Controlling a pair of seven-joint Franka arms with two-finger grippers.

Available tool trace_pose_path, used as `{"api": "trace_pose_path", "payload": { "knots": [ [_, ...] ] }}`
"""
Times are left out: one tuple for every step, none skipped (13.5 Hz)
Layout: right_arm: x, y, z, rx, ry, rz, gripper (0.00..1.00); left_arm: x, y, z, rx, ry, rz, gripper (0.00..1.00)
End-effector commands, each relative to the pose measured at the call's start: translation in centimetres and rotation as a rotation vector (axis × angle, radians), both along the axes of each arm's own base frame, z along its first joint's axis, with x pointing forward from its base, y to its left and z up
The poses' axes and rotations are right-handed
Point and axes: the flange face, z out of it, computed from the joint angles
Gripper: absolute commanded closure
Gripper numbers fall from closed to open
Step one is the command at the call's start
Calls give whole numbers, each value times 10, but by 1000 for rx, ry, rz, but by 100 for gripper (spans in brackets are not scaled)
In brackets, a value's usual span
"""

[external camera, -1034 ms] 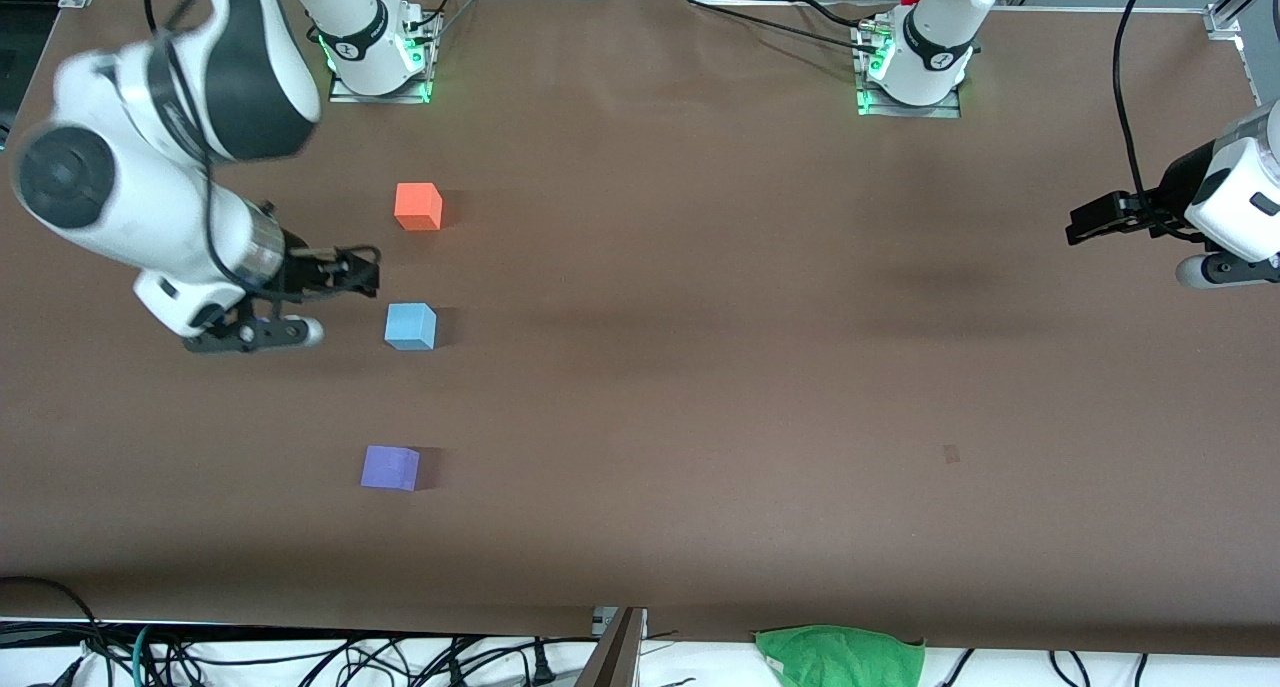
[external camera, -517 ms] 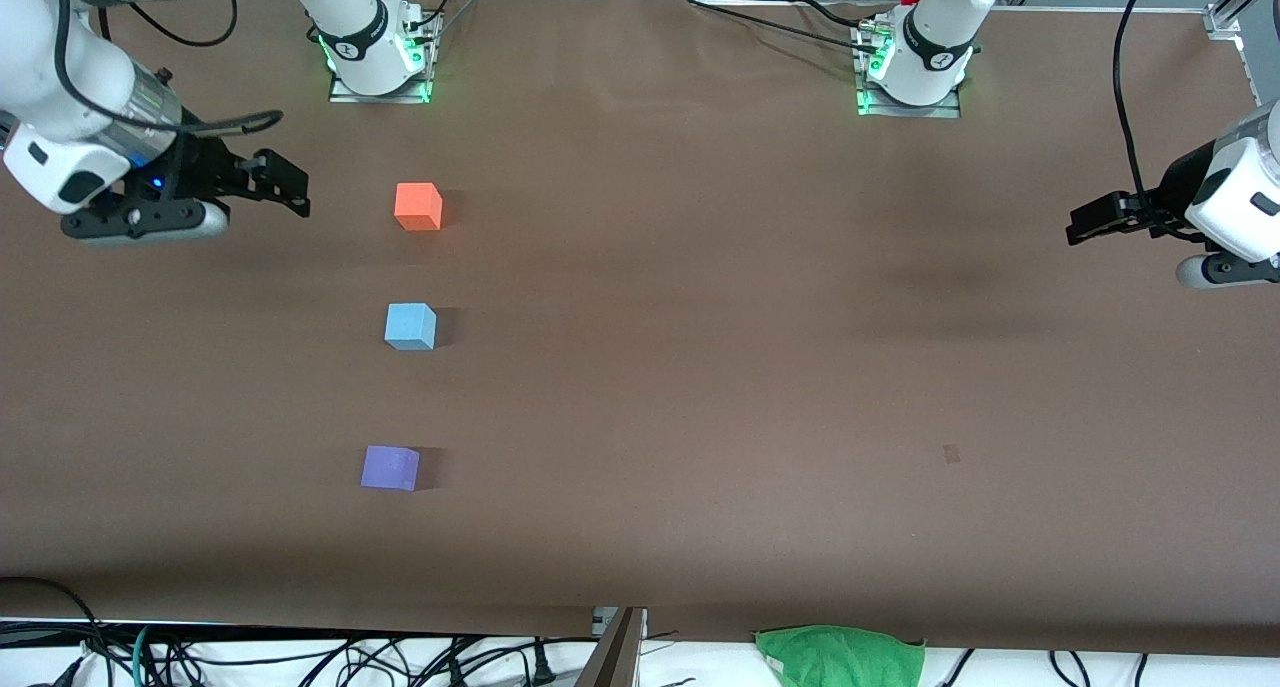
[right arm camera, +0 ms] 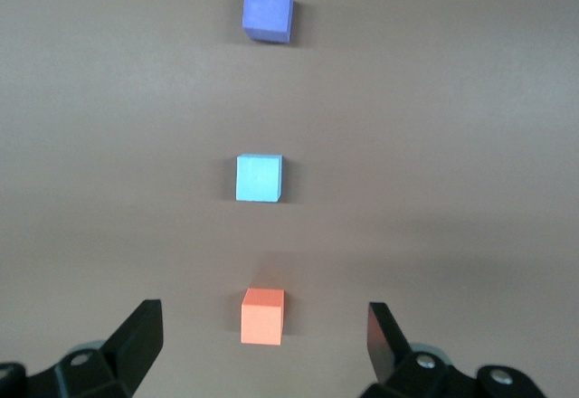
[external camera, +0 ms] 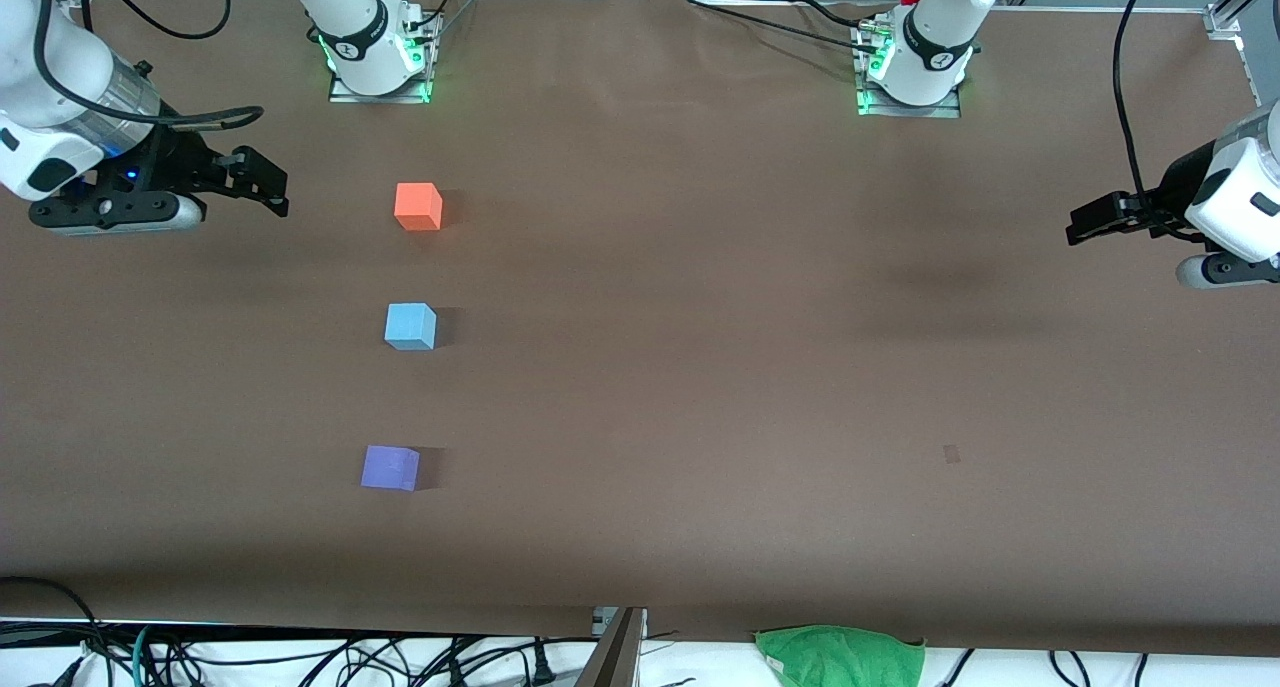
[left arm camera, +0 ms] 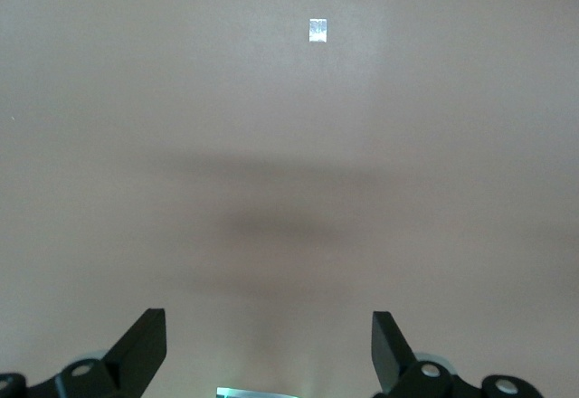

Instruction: Place blue block between orange and purple blocks

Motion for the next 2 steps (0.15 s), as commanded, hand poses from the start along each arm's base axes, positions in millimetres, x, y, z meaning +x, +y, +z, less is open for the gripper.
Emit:
{"api": "trace_pose_path", "payload": {
  "knots": [
    [10,-2,7,-8,-15,12,0,4,2,5,-20,-11,-13,0],
    [9,-1,7,-11,-16,16,0,4,2,5,-20,-11,-13,0]
  ]
}}
